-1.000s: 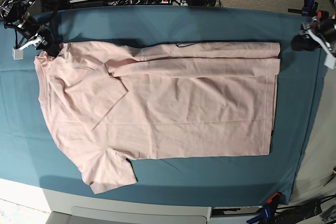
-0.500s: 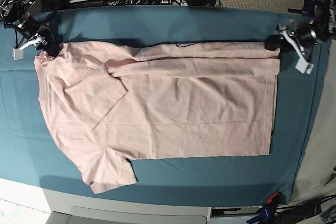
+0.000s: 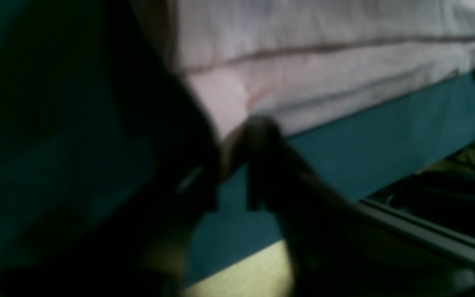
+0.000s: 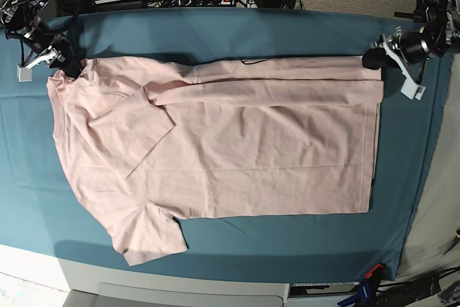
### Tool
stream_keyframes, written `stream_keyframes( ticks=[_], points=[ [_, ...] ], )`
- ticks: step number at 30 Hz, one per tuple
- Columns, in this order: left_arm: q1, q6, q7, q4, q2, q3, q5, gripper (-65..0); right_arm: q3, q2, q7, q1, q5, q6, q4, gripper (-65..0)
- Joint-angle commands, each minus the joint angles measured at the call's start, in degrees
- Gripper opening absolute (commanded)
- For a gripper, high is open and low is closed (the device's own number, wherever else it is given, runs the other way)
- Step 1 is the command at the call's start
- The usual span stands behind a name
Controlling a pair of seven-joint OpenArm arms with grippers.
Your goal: Fold the T-shirt properly
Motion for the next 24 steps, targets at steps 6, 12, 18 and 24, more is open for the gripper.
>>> stream_keyframes(
  ticks=[6,12,18,24],
  points=[
    [-0.07,-0.11,-0.15,0.66,-1.57,-0.37,0.22,-65.0,0.17,1.77,-0.30,0.42,2.19,0.08,0.79,-65.0],
    [2.51,-1.42,1.16,0.68,-4.57,-0.39,-1.79,-65.0,0.28,3.54,-0.30,-0.39,3.69,0.08,0.81,-65.0],
    [4.98,-1.42,1.44,0.70,-5.16,-0.39,-2.29,-65.0,0.28,4.68,-0.30,-3.87,7.58,0.08,0.81,-65.0],
    [6.47,-1.62,2.38,0.72,-5.31,-0.39,-2.93,-65.0,0.28,4.63,-0.30,-8.92,9.62,0.08,0.81,-65.0]
  ],
)
